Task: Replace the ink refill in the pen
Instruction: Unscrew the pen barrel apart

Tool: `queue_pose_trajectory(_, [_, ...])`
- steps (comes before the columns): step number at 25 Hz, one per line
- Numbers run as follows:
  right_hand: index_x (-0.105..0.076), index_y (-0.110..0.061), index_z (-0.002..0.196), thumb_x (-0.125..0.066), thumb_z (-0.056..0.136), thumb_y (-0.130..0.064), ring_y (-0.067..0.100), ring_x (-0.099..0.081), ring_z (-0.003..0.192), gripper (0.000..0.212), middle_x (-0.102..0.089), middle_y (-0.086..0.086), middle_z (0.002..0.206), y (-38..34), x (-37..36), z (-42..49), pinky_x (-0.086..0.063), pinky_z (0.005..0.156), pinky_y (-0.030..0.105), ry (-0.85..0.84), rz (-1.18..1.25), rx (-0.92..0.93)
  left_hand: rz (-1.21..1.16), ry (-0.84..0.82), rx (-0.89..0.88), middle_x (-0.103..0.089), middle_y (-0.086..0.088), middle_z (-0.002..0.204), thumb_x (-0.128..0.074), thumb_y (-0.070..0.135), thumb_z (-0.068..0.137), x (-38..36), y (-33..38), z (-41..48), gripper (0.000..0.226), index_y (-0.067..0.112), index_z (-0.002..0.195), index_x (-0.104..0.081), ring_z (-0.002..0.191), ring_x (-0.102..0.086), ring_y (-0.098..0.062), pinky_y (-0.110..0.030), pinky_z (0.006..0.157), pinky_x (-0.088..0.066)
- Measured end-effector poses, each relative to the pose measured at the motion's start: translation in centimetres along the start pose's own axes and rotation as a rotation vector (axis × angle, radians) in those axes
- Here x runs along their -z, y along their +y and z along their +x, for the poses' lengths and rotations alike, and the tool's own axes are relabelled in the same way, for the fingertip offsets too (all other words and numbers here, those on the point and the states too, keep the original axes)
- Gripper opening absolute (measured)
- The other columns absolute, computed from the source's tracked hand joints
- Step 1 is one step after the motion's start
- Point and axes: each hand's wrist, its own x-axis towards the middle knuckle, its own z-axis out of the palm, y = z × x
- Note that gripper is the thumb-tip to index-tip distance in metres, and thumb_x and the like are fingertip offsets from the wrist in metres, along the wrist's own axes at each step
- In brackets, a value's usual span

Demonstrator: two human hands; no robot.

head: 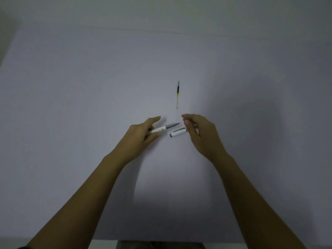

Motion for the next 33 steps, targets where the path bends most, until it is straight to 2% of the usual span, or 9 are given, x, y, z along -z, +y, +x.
queue_pose_trajectory(3, [-0.059,-0.008,0.114,-0.040,0.098,-0.023,0.025,-0.060,0.102,0.029,-0.067,0.012,0.112,-1.0,1.1,0.9,-0.046,0.091,0.035,-0.295,-0.197,0.063,0.011,0.042,-0.084,-0.058,0.004,0.070,-0.061,0.026,0.087,0.8,0.5,0.0,0.017,0.012,0.097,-0.062,0.059,-0.051,-0.001,-0.007,0.057,-0.037])
queue_pose_trajectory(7, [-0.068,-0.015,0.094,-0.043,0.097,-0.024,0.023,-0.064,0.077,0.027,-0.073,0.005,0.087,-1.9,2.1,1.4,-0.049,0.073,0.037,-0.504,-0.231,0.057,0.083,0.039,-0.213,-0.057,0.002,0.065,-0.058,0.026,0.088,1.5,1.4,0.2,0.019,0.010,0.094,-0.067,0.055,-0.044,-0.007,-0.010,0.058,-0.035])
queue_pose_trajectory(13, [-0.073,-0.016,0.089,-0.072,0.077,-0.022,0.022,-0.062,0.068,0.013,-0.074,0.005,0.076,-2.7,3.1,0.9,-0.048,0.063,0.034,-0.222,-0.180,0.262,0.025,0.052,-0.175,-0.055,0.003,0.064,-0.051,0.027,0.092,1.2,2.4,0.0,0.025,0.008,0.089,-0.066,0.065,-0.045,-0.009,-0.010,0.059,-0.034])
queue_pose_trajectory(16, [-0.070,-0.015,0.097,-0.061,0.086,-0.034,0.010,-0.059,0.063,0.023,-0.074,0.005,0.083,-2.7,2.9,0.5,-0.044,0.063,0.019,-0.317,-0.103,0.133,0.084,0.097,-0.232,-0.052,0.005,0.068,-0.055,0.022,0.090,1.4,2.7,-0.3,0.020,0.008,0.095,-0.066,0.064,-0.041,-0.003,-0.012,0.059,-0.032])
queue_pose_trajectory(18, [-0.073,-0.016,0.090,-0.051,0.092,-0.032,0.014,-0.059,0.057,0.027,-0.075,0.005,0.080,-2.5,2.9,0.5,-0.045,0.059,0.024,-0.376,-0.121,0.063,0.116,0.081,-0.264,-0.050,0.006,0.069,-0.055,0.024,0.088,1.7,2.7,-0.4,0.022,0.008,0.097,-0.066,0.061,-0.039,-0.002,-0.011,0.060,-0.031])
queue_pose_trajectory(20, [-0.074,-0.017,0.088,-0.059,0.089,-0.028,0.017,-0.064,0.065,0.019,-0.076,0.001,0.080,-2.4,3.0,0.5,-0.050,0.064,0.029,-0.341,-0.100,0.066,0.111,0.039,-0.277,-0.048,0.008,0.069,-0.054,0.025,0.089,1.8,3.0,-0.4,0.023,0.009,0.098,-0.066,0.059,-0.039,-0.003,-0.006,0.059,-0.031])
queue_pose_trajectory(25, [-0.069,-0.022,0.086,-0.078,0.071,-0.023,0.004,-0.061,0.075,0.017,-0.068,-0.009,0.078,-2.6,3.4,-0.6,-0.045,0.070,0.012,-0.227,0.009,0.112,0.069,0.036,-0.269,-0.049,0.007,0.065,-0.055,0.024,0.089,1.6,3.3,-0.7,0.020,0.009,0.096,-0.067,0.061,-0.039,-0.004,-0.003,0.059,-0.032])
queue_pose_trajectory(30, [-0.068,-0.026,0.080,-0.056,0.088,-0.036,0.003,-0.053,0.052,0.017,-0.060,-0.012,0.056,-2.4,3.4,-0.8,-0.034,0.049,0.011,-0.297,-0.003,-0.025,0.083,0.072,-0.296,-0.047,0.008,0.069,-0.059,0.020,0.086,1.4,3.5,-1.3,0.019,0.006,0.096,-0.068,0.065,-0.037,0.000,-0.004,0.061,-0.031])
queue_pose_trajectory(33, [-0.068,-0.028,0.075,-0.067,0.083,-0.024,0.003,-0.057,0.058,0.010,-0.066,-0.009,0.062,-2.8,3.5,-1.0,-0.041,0.056,0.009,-0.226,0.101,-0.005,0.083,0.110,-0.301,-0.047,0.009,0.071,-0.061,0.017,0.084,1.3,3.5,-1.5,0.019,0.004,0.097,-0.068,0.067,-0.037,0.002,0.000,0.063,-0.030])
